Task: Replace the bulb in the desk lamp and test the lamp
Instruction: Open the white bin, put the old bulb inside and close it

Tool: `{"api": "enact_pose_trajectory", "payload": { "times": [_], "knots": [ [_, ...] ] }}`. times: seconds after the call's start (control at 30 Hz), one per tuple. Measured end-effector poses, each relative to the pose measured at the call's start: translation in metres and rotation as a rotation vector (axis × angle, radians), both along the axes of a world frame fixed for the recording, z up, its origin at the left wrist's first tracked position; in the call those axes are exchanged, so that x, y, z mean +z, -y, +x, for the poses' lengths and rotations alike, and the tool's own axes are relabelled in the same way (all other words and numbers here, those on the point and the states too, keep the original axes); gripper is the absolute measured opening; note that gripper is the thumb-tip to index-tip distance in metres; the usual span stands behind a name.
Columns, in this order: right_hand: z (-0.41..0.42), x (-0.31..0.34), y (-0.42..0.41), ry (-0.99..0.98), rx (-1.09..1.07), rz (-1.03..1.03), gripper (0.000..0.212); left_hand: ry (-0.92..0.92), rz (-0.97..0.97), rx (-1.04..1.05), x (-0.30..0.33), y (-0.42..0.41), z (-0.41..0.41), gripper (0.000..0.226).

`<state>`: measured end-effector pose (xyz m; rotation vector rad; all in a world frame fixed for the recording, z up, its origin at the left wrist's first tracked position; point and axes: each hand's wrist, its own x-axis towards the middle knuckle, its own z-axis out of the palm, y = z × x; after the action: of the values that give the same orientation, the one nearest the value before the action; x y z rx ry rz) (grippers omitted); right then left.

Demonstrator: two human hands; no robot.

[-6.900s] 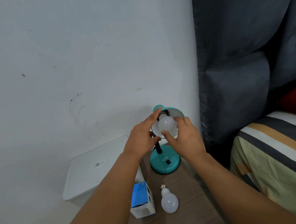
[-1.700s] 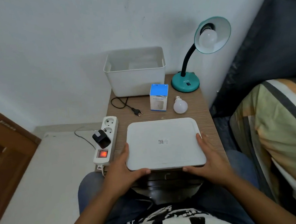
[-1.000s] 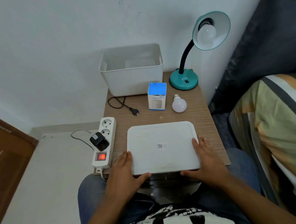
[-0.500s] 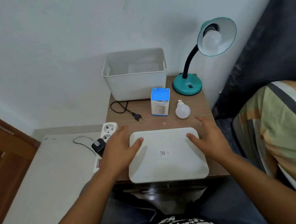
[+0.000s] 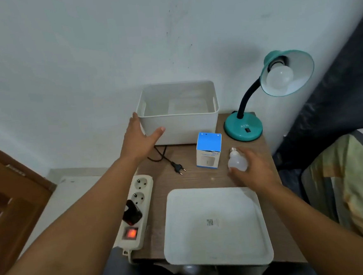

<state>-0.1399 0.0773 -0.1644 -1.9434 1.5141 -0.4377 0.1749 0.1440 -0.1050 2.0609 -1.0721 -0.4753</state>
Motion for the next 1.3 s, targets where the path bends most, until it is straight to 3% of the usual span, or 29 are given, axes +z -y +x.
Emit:
{"api": "enact_pose_trajectory", "payload": {
  "times": [0.3,0.57,0.8,1.03,1.3],
  "knots": [
    [-0.004,-0.012,0.0,0.092,-0.067,0.083,0.06,0.046,-0.054,0.012,0.003,0.028,0.023,0.078],
    [-0.012,0.047,-0.001,0.224,0.009,-0.189,0.054,-0.058,-0.156,0.106,0.0,0.029,0.03,0.079],
    [0.046,0.103,0.056,0.246,0.1,-0.381,0.052,-0.123,-0.179,0.119,-0.001,0.032,0.038,0.077],
    [0.11,0.108,0.115,0.08,0.204,-0.323,0.059,-0.158,-0.18,0.124,-0.004,0.034,0.049,0.076],
    [0.138,0.096,0.138,-0.297,0.301,-0.28,0.061,-0.211,-0.198,0.133,-0.008,0.037,0.049,0.074]
  ]
}}
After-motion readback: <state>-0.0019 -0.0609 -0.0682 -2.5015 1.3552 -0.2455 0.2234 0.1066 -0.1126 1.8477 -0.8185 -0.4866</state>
